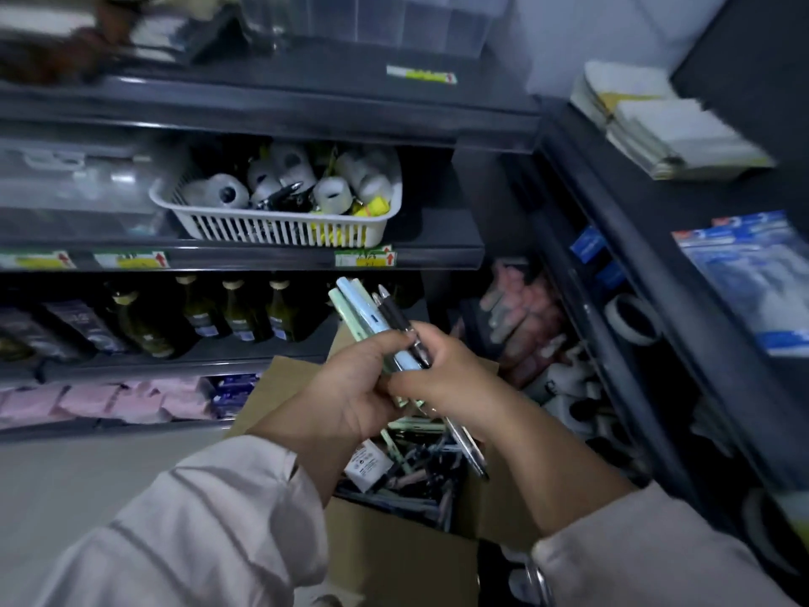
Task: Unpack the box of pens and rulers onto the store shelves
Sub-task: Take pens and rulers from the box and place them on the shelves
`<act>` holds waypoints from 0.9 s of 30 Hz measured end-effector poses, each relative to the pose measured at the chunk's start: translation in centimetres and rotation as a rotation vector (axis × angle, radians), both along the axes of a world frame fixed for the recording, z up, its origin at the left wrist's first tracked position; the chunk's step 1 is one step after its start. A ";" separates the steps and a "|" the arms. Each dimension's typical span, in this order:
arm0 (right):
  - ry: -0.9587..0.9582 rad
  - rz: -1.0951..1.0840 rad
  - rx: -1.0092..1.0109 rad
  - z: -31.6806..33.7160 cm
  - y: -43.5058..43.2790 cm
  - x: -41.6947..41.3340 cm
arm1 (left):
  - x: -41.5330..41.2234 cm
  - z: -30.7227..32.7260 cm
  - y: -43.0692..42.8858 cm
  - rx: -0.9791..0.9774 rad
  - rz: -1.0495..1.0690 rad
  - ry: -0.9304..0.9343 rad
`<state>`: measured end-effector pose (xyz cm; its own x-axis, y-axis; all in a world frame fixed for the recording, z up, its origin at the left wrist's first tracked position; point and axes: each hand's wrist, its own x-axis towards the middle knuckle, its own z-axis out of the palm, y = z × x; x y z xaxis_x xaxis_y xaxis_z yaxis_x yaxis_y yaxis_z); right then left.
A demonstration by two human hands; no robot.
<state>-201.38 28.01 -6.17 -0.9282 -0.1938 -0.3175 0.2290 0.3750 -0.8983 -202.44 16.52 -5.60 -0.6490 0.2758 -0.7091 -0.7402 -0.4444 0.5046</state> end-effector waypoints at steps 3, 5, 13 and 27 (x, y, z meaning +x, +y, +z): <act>0.020 -0.025 0.025 3.0 0.7 1.0 | 0.9 2.9 1.0 -0.012 0.003 0.031; 0.043 -0.039 0.034 4.7 1.5 1.9 | 1.6 4.7 1.9 -0.027 -0.019 0.061; 0.083 -0.093 0.150 11.0 7.1 7.4 | 6.4 10.0 8.0 -0.065 -0.090 0.192; 0.166 -0.491 0.158 16.5 28.7 36.1 | 30.1 14.5 31.6 0.119 -0.486 0.285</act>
<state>-165.24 56.74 10.37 -0.9377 0.3137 -0.1495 0.2715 0.3930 -0.8785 -172.36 48.12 8.91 -0.5887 0.6573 -0.4706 -0.7157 -0.1532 0.6814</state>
